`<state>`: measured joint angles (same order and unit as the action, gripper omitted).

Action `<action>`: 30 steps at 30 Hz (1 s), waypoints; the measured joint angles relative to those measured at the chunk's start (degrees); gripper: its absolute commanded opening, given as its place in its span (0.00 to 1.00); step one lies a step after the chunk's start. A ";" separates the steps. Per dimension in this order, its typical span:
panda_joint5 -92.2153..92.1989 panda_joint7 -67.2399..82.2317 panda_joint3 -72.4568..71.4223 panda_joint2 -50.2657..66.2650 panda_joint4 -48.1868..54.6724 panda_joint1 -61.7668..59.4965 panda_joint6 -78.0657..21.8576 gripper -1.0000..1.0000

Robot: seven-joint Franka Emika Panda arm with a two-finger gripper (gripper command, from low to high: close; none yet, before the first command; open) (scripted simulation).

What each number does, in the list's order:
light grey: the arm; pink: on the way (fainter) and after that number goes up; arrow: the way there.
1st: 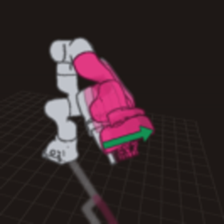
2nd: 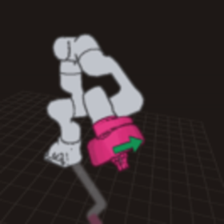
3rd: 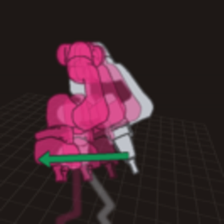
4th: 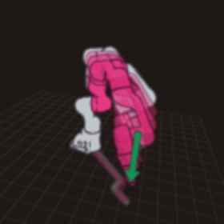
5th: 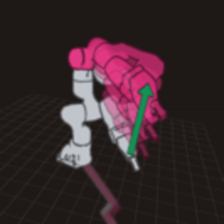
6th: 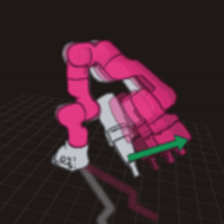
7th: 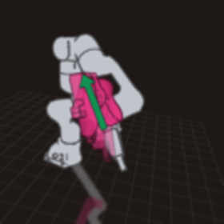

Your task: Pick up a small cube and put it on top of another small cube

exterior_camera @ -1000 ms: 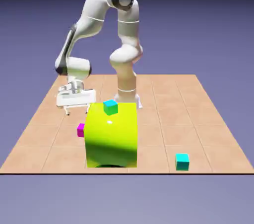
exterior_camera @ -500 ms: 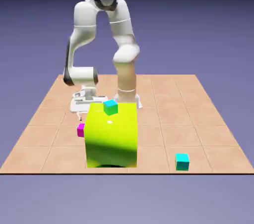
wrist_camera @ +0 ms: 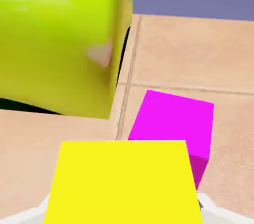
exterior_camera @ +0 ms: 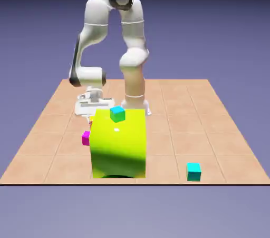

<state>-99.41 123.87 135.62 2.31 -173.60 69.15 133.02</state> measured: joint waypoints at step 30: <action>42.12 24.14 -57.96 54.40 46.20 -51.40 -60.55 0.00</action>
<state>-57.29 148.00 77.66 56.71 -127.41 17.75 72.47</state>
